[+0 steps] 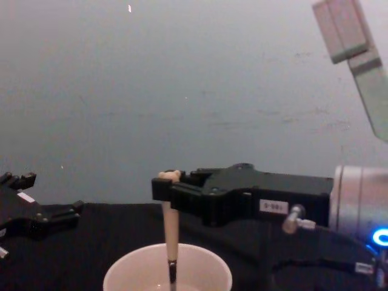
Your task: Pick up the stirring spoon with one hand, stir inside the cup, then place it back in its original position.
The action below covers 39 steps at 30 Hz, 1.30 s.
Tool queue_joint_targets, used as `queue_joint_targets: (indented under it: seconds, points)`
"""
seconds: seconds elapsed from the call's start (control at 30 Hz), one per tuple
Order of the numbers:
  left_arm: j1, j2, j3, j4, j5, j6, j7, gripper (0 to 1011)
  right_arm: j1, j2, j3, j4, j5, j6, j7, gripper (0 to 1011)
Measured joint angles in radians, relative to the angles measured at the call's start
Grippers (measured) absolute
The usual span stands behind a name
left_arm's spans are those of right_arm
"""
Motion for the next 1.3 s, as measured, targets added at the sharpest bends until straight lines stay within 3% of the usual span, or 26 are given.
queue_joint_targets:
  seconds: [0.33,0.77,1.0,1.3]
  points:
    - [0.000,0.000,0.000,0.000,0.000,0.000,0.000,1001,0.038,-0.039,-0.032,0.038,-0.018,0.011,-0.018,216]
    - [0.000,0.000,0.000,0.000,0.000,0.000,0.000,1001,0.096,-0.089,-0.023,0.127,-0.040,0.007,-0.048,216]
    - [0.000,0.000,0.000,0.000,0.000,0.000,0.000,1001,0.108,-0.091,-0.006,0.154,-0.047,0.007,-0.058,216]
    - [0.000,0.000,0.000,0.000,0.000,0.000,0.000,1001,0.086,-0.055,0.013,0.126,-0.050,0.011,-0.049,216]
